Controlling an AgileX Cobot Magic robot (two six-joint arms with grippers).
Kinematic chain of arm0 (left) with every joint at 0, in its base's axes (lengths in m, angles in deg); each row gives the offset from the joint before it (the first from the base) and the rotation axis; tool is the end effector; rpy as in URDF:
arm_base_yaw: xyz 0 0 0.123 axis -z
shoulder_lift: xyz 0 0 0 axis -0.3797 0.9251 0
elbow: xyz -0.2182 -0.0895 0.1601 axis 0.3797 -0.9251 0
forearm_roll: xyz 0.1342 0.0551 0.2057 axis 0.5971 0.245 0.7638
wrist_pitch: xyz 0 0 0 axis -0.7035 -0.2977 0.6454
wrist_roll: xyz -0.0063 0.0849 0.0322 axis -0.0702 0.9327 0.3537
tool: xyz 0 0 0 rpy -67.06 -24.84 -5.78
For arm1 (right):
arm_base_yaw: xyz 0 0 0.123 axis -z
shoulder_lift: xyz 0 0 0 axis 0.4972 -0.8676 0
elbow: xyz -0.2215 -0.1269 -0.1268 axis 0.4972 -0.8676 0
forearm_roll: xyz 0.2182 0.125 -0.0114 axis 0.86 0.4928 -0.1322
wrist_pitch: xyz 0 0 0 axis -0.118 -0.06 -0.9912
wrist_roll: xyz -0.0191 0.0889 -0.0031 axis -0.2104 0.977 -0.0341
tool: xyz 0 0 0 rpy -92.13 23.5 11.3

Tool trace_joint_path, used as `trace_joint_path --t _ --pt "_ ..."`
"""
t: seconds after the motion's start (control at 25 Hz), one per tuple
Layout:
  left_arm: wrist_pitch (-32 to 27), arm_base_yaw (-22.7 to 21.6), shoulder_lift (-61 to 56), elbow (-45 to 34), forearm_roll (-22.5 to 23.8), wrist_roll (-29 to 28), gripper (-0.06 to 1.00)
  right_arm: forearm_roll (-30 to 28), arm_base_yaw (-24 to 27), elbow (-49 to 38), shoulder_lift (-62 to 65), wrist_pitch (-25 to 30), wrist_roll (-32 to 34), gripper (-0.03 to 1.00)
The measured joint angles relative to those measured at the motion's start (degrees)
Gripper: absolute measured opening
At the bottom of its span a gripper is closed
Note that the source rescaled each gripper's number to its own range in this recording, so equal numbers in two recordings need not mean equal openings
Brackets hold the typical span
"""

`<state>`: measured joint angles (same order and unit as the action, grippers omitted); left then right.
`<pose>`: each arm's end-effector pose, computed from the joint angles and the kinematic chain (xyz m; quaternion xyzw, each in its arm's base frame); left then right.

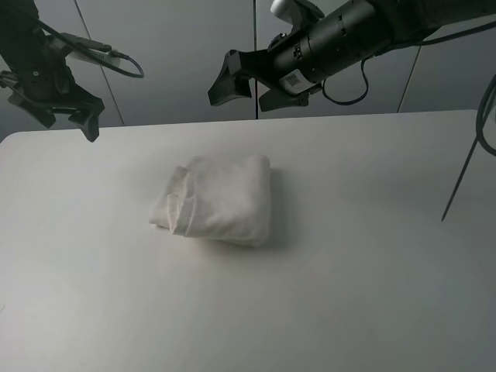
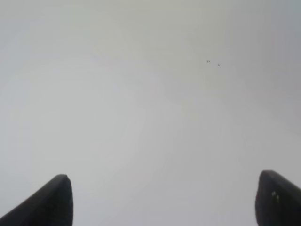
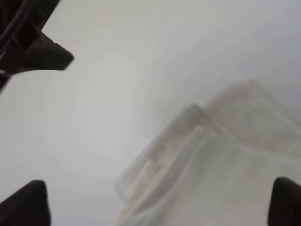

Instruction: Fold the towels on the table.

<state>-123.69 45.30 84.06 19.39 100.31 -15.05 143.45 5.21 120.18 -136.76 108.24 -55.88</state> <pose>0.3792 -0.1445 0.2442 0.2700 0.9509 0.0663 0.1359 0.3376 0.2021 0.2486 -0.2171 0.8814 0.3181 0.2736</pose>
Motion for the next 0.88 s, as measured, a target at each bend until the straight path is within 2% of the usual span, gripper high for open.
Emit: trace_joint_path --t 0.2,0.36,0.44,0.6,0.76,0.88 --pt "-0.4 -0.1 -9.2 0.0 0.1 -0.2 1.0 -25.0 1.1 0.0 10.2 1.8 12.5 1.0" --pt "-2.9 -0.1 -16.0 -0.1 0.1 -1.0 1.0 -40.9 1.1 0.0 18.6 6.5 20.8 1.0" --pt "-3.2 -0.1 -19.3 -1.7 0.0 -1.2 1.0 -46.1 1.1 0.0 22.5 9.9 24.3 1.0" --pt "-3.1 -0.1 -27.1 -9.5 0.0 -3.2 1.0 -52.1 1.2 0.0 28.3 18.0 28.5 1.0" --pt "-0.5 -0.1 -37.0 -21.3 0.0 -5.5 1.0 -55.2 1.2 -0.1 32.9 26.1 31.1 1.0" --pt "0.4 -0.1 -45.1 -29.5 -0.3 -7.3 1.0 -56.0 1.2 -3.9 36.9 28.5 32.7 1.0"
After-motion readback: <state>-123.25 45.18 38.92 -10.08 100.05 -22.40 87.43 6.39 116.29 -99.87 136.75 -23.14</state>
